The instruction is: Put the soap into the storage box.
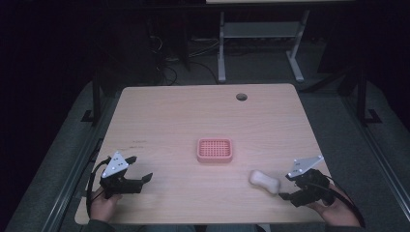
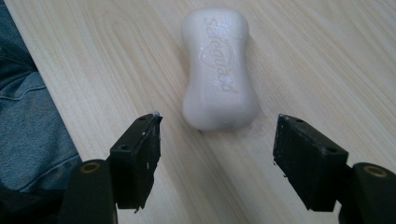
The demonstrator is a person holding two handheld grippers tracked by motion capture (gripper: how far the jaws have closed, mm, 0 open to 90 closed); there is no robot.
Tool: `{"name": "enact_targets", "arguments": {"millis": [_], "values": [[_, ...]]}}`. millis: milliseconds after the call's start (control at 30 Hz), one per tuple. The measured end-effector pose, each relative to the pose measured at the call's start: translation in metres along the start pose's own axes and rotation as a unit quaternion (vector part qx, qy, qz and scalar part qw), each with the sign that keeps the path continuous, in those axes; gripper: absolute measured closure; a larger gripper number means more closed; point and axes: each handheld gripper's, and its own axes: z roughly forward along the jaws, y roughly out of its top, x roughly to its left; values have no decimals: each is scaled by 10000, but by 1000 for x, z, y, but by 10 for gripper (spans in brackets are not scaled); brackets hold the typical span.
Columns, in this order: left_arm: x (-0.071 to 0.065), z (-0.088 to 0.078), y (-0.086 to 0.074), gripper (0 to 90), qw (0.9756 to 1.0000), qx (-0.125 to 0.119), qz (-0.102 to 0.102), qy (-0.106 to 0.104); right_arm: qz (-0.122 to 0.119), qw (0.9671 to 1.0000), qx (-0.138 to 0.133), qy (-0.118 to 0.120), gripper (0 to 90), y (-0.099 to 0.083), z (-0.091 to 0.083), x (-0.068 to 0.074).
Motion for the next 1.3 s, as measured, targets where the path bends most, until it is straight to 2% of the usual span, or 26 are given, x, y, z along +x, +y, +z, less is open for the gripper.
{"name": "enact_targets", "arguments": {"millis": [300,400,433,567,867,1067,1300], "values": [[1,0,0,145,10000,29,-2,-10,-175,9997,111,112,313,19,7,1],[1,1,0,145,10000,26,-16,-10,-168,9995,178,175,313,25,13,3],[1,1,0,145,10000,30,-12,-12,-279,9993,191,148,314,26,16,2],[1,1,0,145,10000,43,6,-20,-360,9987,334,149,317,32,23,3],[1,1,1,145,10000,39,2,-29,-377,9982,442,143,324,42,33,1],[0,2,0,145,10000,40,-37,-39,-444,9966,695,72,336,48,43,-1],[0,2,0,144,10000,29,-42,-40,-447,9956,825,83,358,53,52,-3]]}}
